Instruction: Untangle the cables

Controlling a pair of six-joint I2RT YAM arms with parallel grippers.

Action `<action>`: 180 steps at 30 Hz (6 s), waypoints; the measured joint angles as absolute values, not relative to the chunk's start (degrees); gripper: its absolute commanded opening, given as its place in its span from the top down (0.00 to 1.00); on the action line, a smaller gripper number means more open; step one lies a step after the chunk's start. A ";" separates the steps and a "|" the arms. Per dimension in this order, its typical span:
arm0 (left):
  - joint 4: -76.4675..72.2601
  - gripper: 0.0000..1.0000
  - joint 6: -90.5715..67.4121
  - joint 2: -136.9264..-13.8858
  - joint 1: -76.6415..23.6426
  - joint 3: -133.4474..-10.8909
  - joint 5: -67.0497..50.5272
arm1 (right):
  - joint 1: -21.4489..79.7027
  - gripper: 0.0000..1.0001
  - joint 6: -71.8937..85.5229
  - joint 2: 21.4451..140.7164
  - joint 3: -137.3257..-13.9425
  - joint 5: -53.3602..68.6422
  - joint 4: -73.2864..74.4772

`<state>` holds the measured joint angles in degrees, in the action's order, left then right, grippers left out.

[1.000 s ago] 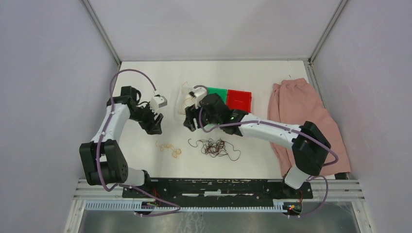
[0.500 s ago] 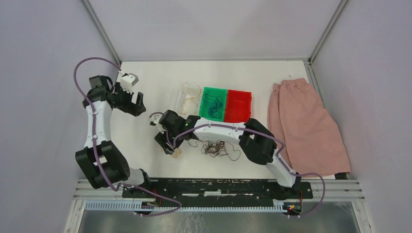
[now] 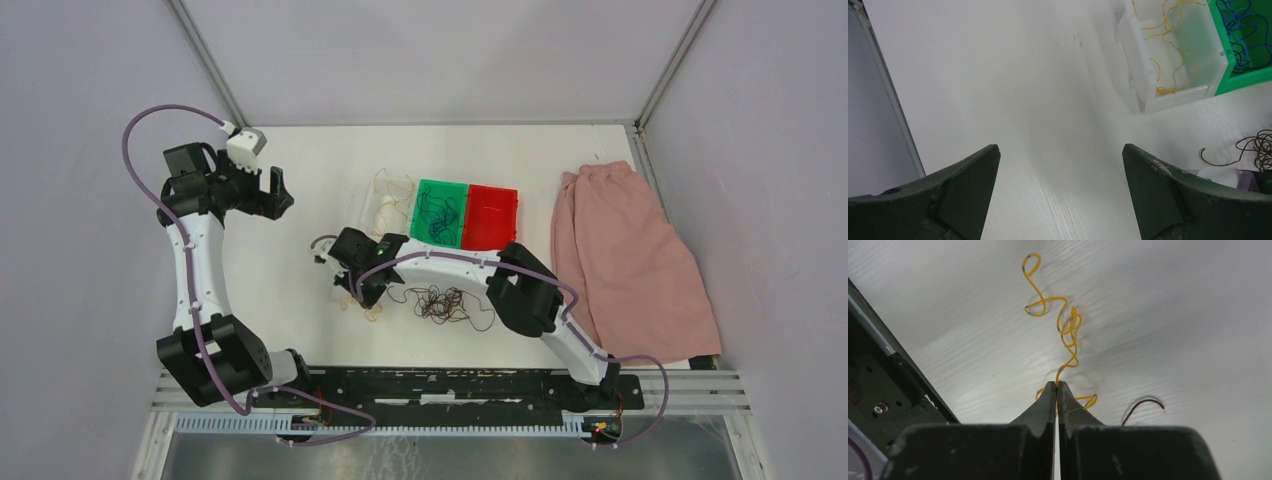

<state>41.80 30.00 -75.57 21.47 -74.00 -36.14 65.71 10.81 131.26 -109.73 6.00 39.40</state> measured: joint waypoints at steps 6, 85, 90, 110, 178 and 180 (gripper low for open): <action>41.60 0.01 28.95 -75.02 21.47 -74.00 -36.14 | 63.22 1.00 12.56 124.49 -104.68 6.76 36.91; 50.92 0.01 27.75 -73.89 20.95 -78.91 -47.22 | 46.39 0.91 39.33 80.53 -41.41 -1.85 27.77; 51.59 0.01 29.34 -73.71 17.39 -78.91 -49.60 | 46.37 0.97 37.54 77.84 -47.03 -1.85 30.96; 57.06 0.05 39.22 -57.06 -4.56 -70.30 -60.75 | 46.37 0.98 39.86 80.23 -85.80 15.86 23.90; 6.50 0.97 -7.46 -57.04 -12.03 -75.53 -61.98 | 52.12 0.45 39.92 87.79 -68.42 33.04 -31.33; 5.61 0.97 -8.45 -57.56 -12.03 -76.64 -62.13 | 52.14 0.45 40.86 88.73 -67.99 33.04 -32.05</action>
<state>5.61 -8.45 -57.56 -12.03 -76.64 -62.13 52.14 40.86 88.73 -67.99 33.04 -32.05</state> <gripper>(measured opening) 0.050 0.548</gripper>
